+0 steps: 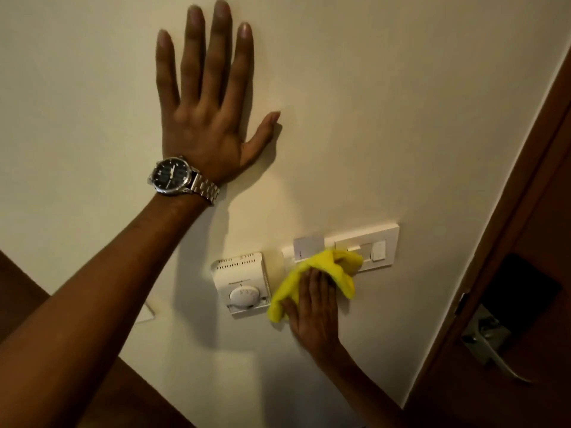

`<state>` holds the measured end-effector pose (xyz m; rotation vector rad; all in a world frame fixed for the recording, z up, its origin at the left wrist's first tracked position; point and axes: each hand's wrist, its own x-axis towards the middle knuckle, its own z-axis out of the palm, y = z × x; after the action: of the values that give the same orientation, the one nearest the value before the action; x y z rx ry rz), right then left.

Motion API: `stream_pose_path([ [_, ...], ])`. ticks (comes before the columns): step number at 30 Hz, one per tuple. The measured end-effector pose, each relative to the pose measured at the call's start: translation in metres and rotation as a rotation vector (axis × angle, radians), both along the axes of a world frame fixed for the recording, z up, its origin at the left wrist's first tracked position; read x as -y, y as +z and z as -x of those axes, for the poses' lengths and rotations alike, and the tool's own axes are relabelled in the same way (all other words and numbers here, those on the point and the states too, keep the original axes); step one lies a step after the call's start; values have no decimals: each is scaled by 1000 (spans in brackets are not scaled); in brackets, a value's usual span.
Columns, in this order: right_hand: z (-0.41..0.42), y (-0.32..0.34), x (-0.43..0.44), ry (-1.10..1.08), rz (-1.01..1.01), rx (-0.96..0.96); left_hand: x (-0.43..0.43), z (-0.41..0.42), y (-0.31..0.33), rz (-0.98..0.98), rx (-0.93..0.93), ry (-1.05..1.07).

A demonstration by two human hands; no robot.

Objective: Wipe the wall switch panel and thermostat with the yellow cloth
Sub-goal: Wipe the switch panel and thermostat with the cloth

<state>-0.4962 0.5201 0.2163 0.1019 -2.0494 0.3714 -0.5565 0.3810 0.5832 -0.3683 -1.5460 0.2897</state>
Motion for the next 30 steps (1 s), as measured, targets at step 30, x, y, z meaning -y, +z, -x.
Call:
stream_pose_path([
  [30, 17, 34, 8, -29, 127, -58, -2, -2, 3, -22, -14, 18],
])
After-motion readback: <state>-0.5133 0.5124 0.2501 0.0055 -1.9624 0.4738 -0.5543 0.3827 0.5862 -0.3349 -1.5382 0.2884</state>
